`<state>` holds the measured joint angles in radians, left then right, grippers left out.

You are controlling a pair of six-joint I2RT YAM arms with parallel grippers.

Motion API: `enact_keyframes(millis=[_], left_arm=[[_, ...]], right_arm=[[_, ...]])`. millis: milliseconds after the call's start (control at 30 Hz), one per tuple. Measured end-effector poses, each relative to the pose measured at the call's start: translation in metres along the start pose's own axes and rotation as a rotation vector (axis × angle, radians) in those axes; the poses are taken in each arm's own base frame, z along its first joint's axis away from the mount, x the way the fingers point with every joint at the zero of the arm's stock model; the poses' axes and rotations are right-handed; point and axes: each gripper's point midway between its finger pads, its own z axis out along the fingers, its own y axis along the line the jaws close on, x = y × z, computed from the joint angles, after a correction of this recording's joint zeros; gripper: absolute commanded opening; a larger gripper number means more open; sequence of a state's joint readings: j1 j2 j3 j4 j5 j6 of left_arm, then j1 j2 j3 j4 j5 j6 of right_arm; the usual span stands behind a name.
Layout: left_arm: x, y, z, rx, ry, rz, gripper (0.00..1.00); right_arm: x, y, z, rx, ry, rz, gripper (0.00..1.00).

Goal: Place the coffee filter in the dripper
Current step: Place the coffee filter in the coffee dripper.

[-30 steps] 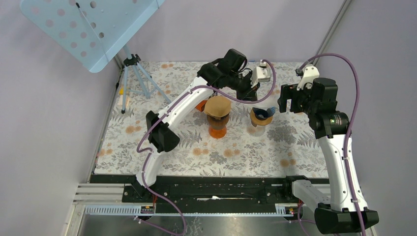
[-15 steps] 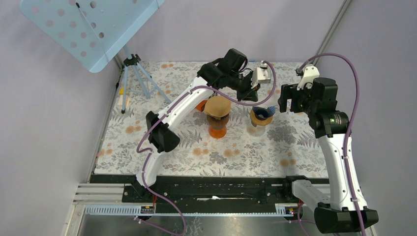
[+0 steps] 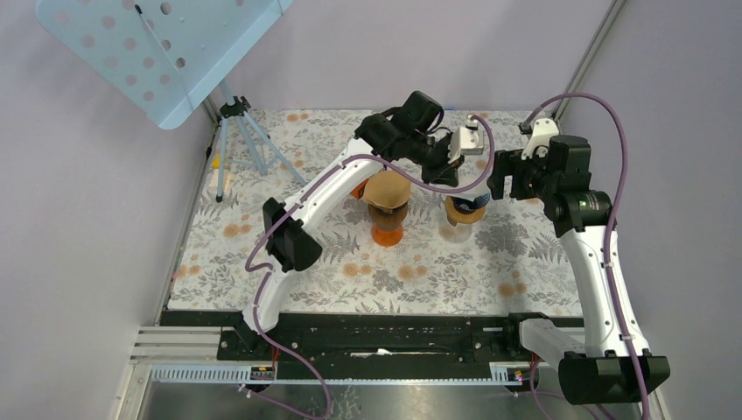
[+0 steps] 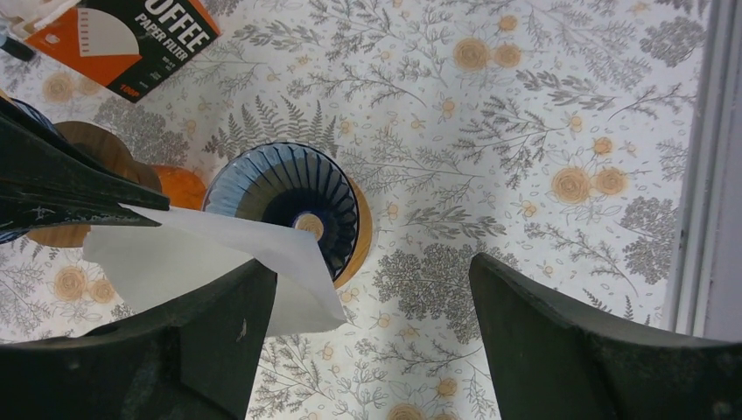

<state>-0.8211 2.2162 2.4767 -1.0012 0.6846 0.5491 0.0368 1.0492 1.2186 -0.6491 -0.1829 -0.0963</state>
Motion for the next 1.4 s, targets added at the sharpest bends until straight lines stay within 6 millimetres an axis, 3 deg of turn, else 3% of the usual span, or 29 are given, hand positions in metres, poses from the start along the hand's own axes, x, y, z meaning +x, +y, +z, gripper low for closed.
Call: enact_keyframes(millis=[167, 400, 567, 700, 967, 1400], left_arm=[[0.008, 0.003, 0.006, 0.0, 0.016, -0.011, 0.03], [0.011, 0.007, 0.01, -0.006, 0.021, -0.013, 0.24], [0.009, 0.01, 0.01, -0.02, 0.015, -0.006, 0.46], [0.009, 0.014, 0.012, -0.037, 0.012, -0.018, 0.54], [0.012, 0.021, 0.014, -0.088, 0.019, -0.1, 0.63], [0.022, 0.029, 0.018, -0.132, 0.008, -0.327, 0.69]], right_arm=[[0.015, -0.002, 0.012, -0.011, 0.046, 0.017, 0.87], [0.027, -0.004, 0.023, -0.024, 0.077, 0.03, 0.87], [0.031, -0.005, 0.028, -0.032, 0.093, 0.036, 0.86], [0.03, -0.011, 0.029, -0.021, 0.09, 0.048, 0.86], [0.029, -0.012, 0.036, -0.03, 0.086, 0.044, 0.86], [0.035, -0.008, 0.051, -0.075, 0.121, 0.058, 0.86]])
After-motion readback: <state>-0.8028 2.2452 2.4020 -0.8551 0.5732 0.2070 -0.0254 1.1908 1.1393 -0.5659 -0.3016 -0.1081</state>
